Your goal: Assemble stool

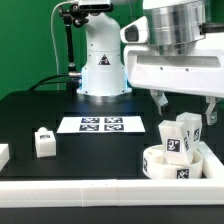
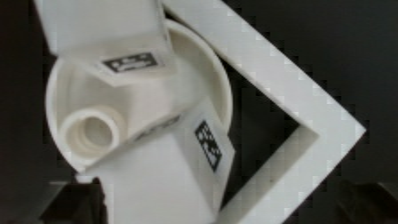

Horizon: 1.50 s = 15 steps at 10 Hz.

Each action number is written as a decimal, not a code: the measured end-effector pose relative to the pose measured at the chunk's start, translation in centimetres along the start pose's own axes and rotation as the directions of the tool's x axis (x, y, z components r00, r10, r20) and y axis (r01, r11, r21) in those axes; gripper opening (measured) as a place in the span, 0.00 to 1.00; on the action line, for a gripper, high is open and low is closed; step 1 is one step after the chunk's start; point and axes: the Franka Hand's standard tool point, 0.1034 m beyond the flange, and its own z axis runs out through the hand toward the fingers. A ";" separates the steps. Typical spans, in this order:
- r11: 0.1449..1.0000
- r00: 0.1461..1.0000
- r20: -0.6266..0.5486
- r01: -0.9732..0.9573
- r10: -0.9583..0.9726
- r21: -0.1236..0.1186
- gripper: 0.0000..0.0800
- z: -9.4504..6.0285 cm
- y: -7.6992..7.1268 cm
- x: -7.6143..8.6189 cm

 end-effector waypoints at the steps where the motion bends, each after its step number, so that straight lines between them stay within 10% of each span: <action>1: 0.998 0.998 0.000 0.065 -0.065 -0.001 0.81 0.0 0.0 0.0; 6: 0.853 0.853 -0.025 0.521 -0.522 -0.042 0.81 -0.1 -0.2 0.1; 15: 0.240 0.243 0.012 0.965 -0.970 -0.102 0.81 0.1 0.3 1.0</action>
Offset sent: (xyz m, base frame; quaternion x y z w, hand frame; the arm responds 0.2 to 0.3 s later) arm -0.0082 0.0043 -0.0029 -0.0185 0.0377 -0.2398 0.9699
